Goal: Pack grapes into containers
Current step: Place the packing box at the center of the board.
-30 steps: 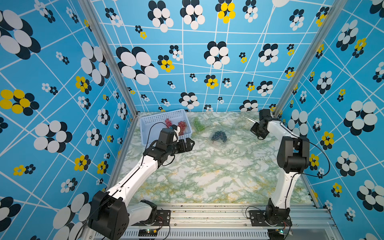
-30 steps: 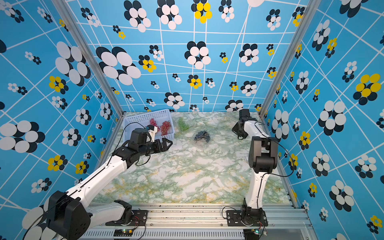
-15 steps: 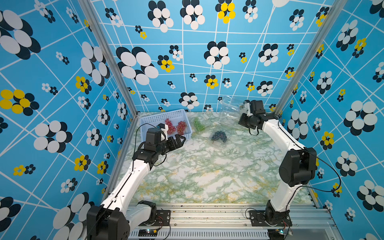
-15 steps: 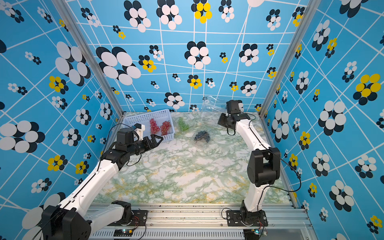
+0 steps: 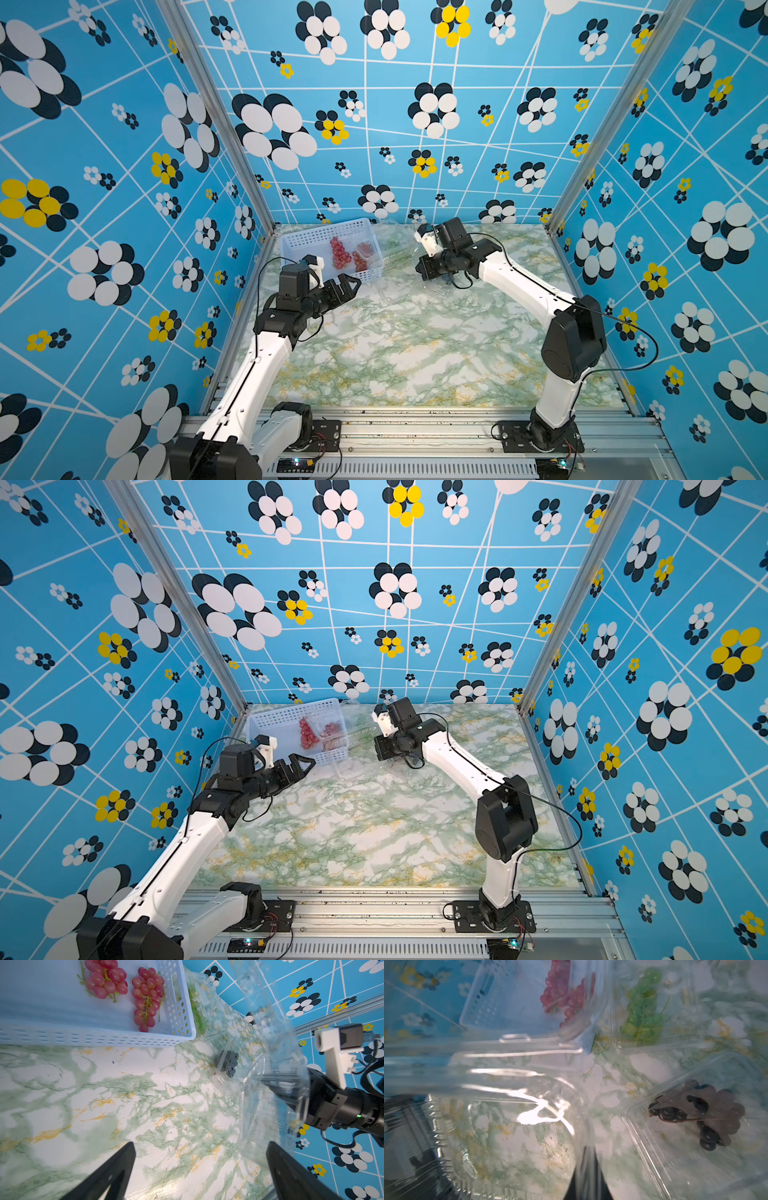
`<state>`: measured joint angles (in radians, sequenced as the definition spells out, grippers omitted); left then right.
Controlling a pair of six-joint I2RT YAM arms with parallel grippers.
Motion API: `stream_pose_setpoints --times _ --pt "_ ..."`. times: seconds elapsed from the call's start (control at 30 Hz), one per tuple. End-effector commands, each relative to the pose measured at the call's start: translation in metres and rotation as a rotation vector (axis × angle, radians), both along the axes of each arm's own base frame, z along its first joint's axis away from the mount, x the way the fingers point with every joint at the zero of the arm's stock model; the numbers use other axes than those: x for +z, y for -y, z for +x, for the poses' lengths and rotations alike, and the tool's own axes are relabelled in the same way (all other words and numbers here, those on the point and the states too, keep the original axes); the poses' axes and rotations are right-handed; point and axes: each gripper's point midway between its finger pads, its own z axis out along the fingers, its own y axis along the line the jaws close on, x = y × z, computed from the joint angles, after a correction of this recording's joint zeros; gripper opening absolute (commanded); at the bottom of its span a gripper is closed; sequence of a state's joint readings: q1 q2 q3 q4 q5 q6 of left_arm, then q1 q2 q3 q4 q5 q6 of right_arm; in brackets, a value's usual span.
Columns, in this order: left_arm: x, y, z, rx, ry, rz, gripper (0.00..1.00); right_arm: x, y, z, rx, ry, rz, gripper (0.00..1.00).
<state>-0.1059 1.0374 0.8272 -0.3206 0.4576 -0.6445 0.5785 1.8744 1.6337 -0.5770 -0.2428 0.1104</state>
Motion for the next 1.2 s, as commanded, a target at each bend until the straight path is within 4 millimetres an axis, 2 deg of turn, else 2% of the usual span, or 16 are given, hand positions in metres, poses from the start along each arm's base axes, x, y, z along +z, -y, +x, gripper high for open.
stream_pose_setpoints --times 0.0,0.07,0.17,0.3,0.33,0.43,0.57,0.67,0.77,0.87,0.93,1.0,1.07,1.17 --pt "-0.009 -0.001 -0.005 -0.001 -0.033 -0.013 0.99 -0.043 -0.008 -0.024 0.116 -0.065 -0.103 0.00" --pt "-0.010 -0.001 -0.005 0.001 -0.034 -0.012 0.99 -0.067 -0.006 -0.034 0.133 -0.106 -0.151 0.00" --pt "-0.012 0.000 -0.003 0.001 -0.040 -0.015 1.00 -0.084 -0.003 -0.035 0.125 -0.119 -0.203 0.00" --pt "-0.016 0.000 -0.003 0.003 -0.047 -0.019 1.00 -0.101 0.009 -0.024 0.066 -0.100 -0.306 0.02" --pt "-0.018 0.000 -0.004 0.003 -0.051 -0.021 0.99 -0.092 0.006 -0.011 0.041 -0.063 -0.310 0.06" --pt "-0.021 0.000 -0.005 0.002 -0.059 -0.023 0.99 -0.093 0.013 0.002 -0.008 -0.033 -0.364 0.11" --pt "-0.023 0.000 -0.007 -0.003 -0.062 -0.017 1.00 -0.091 0.018 0.015 -0.057 0.013 -0.431 0.22" --pt "-0.026 0.000 -0.008 -0.005 -0.067 -0.016 0.99 -0.080 0.021 0.022 -0.102 0.049 -0.429 0.31" --pt "-0.028 0.001 -0.007 -0.008 -0.068 -0.020 0.99 -0.057 0.028 0.030 -0.185 0.098 -0.414 0.37" --pt "-0.028 0.002 -0.007 -0.010 -0.069 -0.026 0.99 -0.027 0.046 0.033 -0.352 0.135 -0.398 0.49" --pt "-0.029 0.003 -0.006 -0.011 -0.068 -0.031 0.99 -0.012 0.060 0.026 -0.473 0.113 -0.368 0.58" --pt "-0.029 0.003 -0.006 -0.012 -0.066 -0.032 0.99 -0.008 0.069 0.010 -0.578 0.047 -0.315 0.67" --pt "-0.028 0.004 -0.006 -0.015 -0.061 -0.033 0.99 -0.014 0.067 -0.006 -0.612 -0.035 -0.236 0.73" --pt "-0.029 0.005 -0.005 -0.019 -0.059 -0.034 0.99 -0.036 0.065 -0.035 -0.667 -0.167 -0.143 0.80"
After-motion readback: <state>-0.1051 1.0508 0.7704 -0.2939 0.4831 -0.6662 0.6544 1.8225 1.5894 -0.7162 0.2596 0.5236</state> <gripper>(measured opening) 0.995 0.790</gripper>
